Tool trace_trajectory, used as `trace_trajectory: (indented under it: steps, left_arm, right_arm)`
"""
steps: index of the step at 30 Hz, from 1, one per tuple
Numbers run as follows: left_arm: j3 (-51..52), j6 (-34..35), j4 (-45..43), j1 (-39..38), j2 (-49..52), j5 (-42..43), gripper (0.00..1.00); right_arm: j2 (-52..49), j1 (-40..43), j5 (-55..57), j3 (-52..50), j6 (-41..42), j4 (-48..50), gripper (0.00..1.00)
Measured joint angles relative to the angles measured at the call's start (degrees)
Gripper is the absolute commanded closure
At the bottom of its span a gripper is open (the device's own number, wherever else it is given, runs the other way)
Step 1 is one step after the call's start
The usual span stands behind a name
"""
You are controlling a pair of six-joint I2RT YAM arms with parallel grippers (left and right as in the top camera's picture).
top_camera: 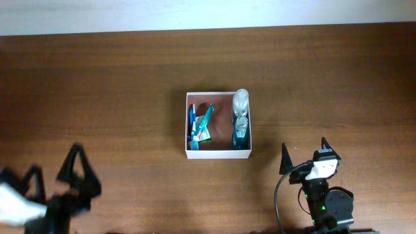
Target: Pack container
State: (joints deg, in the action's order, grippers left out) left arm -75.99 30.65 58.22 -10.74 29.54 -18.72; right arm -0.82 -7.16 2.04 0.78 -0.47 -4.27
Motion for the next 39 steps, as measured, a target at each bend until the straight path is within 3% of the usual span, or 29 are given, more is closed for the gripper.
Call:
trace_trajectory:
  steps: [10, 21, 32, 39]
  left_arm:
    - [0.6, 0.0, 12.7, 0.0, -14.8, -0.2, 0.01]
    - [14.8, 0.0, 12.7, 0.0, -22.5, 0.1, 0.01]
    - [28.4, 0.0, 2.7, 0.0, -28.7, 0.0, 0.0]
    - [39.6, 0.0, -13.0, 0.0, -28.7, -0.2, 0.01]
  right_arm:
    - [0.0, 0.0, 0.0, 0.0, 0.0, 0.0, 0.02]
    - [0.0, 0.0, 0.0, 0.0, 0.0, 0.0, 0.02]
    - [0.0, 0.0, 0.0, 0.0, 0.0, 0.0, 0.02]
    - [0.0, 0.0, 0.0, 0.0, 0.0, 0.0, 0.02]
